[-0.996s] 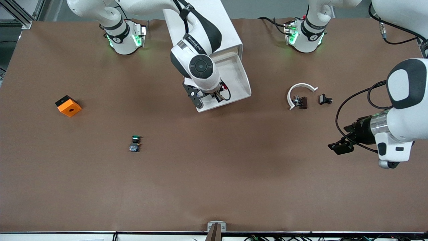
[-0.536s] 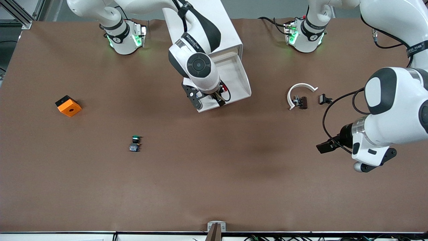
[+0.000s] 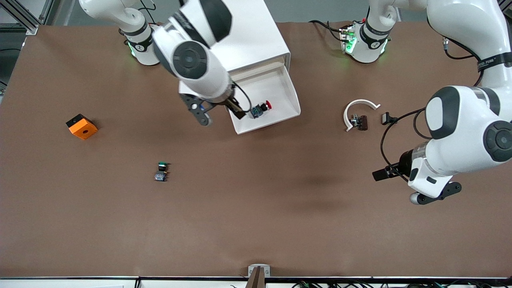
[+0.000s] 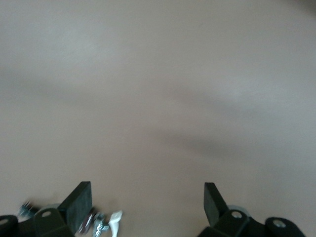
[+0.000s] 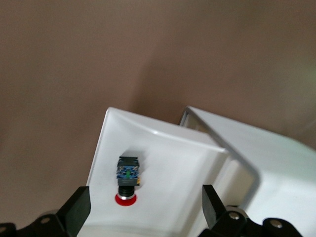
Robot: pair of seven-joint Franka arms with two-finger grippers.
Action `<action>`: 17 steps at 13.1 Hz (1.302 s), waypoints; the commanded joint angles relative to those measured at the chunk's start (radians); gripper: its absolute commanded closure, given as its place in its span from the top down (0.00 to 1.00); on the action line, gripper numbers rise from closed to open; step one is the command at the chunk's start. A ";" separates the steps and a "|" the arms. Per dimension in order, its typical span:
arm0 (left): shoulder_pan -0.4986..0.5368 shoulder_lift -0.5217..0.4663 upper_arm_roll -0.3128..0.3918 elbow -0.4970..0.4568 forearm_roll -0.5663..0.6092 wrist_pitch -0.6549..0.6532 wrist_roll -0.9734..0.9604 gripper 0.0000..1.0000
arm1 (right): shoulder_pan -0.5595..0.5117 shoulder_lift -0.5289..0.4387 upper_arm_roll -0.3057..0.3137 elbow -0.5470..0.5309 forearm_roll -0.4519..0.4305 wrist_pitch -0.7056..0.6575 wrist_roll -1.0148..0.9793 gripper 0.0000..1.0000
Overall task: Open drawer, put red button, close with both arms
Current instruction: 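Withdraw the right gripper while the left gripper moves toward the drawer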
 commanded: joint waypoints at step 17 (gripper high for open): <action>-0.023 -0.100 -0.268 -0.449 0.031 0.378 0.019 1.00 | -0.578 -0.280 0.017 -0.062 -0.294 -0.209 -1.386 1.00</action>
